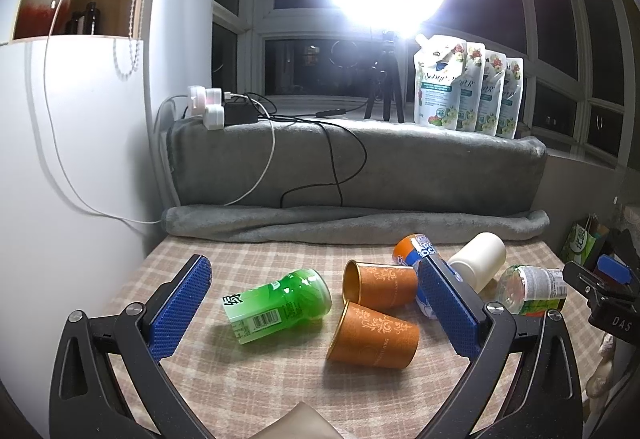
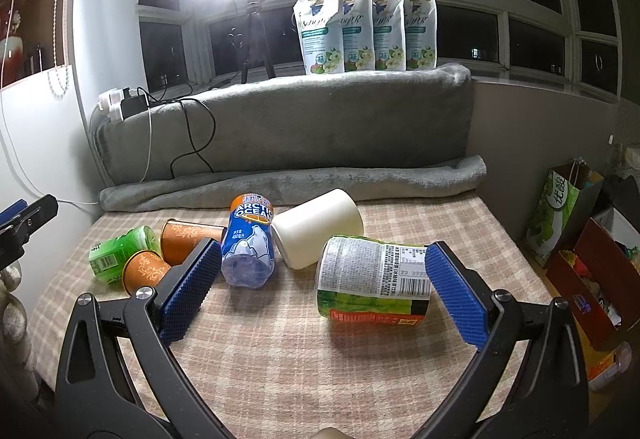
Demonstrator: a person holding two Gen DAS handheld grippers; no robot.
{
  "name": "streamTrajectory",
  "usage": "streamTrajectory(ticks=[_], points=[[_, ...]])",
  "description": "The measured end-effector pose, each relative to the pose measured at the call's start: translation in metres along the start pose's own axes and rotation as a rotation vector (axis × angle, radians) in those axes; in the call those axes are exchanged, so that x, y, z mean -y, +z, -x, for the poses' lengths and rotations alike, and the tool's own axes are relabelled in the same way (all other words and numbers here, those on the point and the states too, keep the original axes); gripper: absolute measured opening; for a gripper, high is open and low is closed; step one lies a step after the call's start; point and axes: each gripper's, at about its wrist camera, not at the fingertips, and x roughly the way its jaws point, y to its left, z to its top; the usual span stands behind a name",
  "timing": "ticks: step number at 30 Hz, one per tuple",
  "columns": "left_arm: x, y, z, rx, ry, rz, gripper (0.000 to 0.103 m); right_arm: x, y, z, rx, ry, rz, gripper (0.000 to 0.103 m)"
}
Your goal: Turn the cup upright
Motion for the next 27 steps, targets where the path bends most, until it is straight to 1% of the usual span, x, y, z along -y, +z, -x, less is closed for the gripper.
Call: streamTrajectory(ticks=[20,27], points=[[-0.0005,0.0004,0.0002,-0.004,0.002,0.002,0.102,-0.0032,-0.0021,-0.001,-0.006,0.003,0.003,0.103],[-0.0004,0.0006,-0.0001,-0.006,0.003,0.003,0.102,-0.007,-0.0017,-0.0087,-0.03,0.022,0.013,0.103]])
